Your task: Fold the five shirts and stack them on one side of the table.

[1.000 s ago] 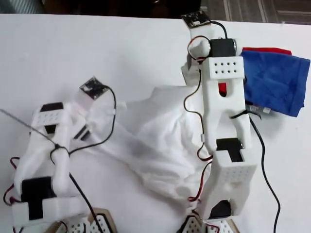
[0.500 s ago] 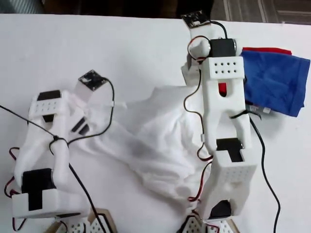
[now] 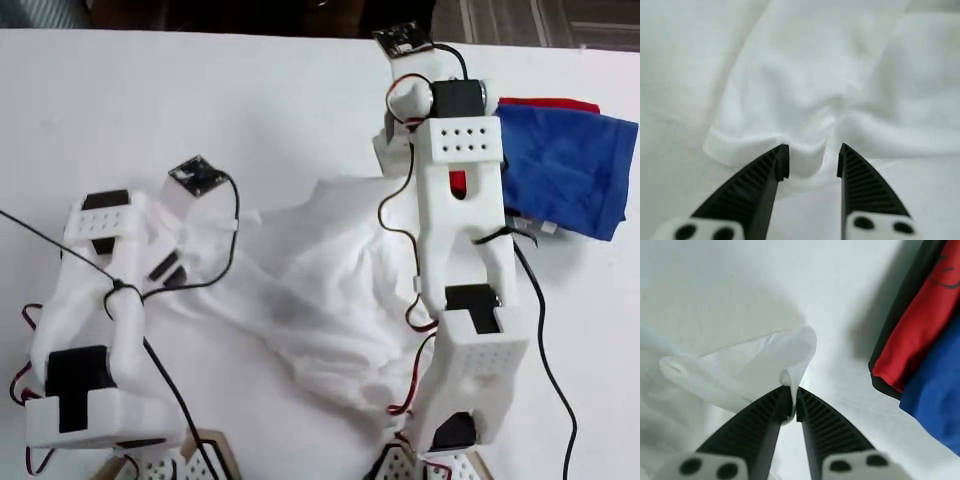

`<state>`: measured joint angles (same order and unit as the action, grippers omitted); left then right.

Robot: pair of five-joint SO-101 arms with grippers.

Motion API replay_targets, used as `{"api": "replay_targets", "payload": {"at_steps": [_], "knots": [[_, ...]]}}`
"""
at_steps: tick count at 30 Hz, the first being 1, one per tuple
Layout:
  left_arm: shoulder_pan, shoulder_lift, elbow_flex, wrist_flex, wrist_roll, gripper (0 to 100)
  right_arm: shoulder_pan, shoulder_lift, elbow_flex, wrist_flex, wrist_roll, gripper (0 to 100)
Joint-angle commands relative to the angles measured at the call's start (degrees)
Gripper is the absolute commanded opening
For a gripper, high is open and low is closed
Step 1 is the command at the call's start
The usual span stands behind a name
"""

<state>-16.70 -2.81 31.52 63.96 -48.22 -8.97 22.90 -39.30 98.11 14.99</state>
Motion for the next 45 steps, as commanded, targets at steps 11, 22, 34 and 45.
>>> {"api": "replay_targets", "payload": {"at_steps": [11,22,34,45], "knots": [[0.62,-0.35,1.71,-0.7,-0.97,11,0.57,-4.35,-2.02,0.48,0.35,1.9],[0.62,-0.35,1.98,-0.62,-0.97,15,0.57,-4.35,-2.02,0.48,0.35,1.9],[0.79,-0.88,6.46,-7.03,-0.44,2,0.57,-4.44,-2.02,0.48,0.26,1.9],[0.53,-0.88,-10.68,9.32,2.55,3,0.57,-4.7,-3.69,-0.04,0.35,1.9]]}}
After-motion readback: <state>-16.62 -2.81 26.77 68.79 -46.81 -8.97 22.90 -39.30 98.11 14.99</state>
